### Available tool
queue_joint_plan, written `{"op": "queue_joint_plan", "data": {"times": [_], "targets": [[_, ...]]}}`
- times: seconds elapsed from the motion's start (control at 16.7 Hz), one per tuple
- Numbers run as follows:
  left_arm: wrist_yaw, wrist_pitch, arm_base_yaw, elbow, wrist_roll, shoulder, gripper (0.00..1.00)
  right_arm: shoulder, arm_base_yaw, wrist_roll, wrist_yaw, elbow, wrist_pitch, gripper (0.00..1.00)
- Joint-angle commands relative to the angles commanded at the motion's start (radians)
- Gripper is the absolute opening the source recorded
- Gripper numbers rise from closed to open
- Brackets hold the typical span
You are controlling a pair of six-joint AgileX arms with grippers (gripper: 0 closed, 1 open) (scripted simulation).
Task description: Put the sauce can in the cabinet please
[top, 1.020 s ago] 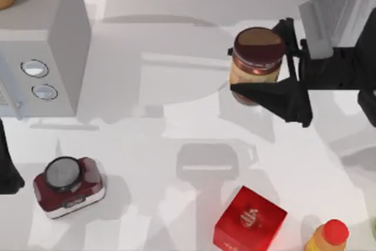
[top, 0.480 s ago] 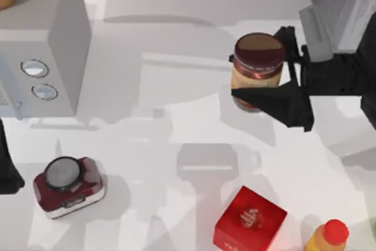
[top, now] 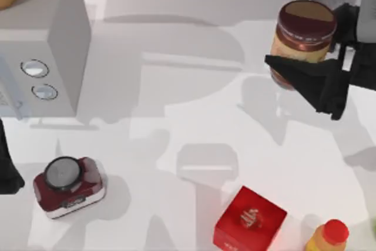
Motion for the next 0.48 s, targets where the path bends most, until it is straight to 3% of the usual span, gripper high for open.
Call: {"op": "queue_joint_plan", "data": {"times": [0.48], "targets": [[0.000, 0.000, 0.000, 0.000, 0.000, 0.000, 1.00, -0.685, -0.099, -0.015, 0.447, -0.282, -0.379, 0.00]]}}
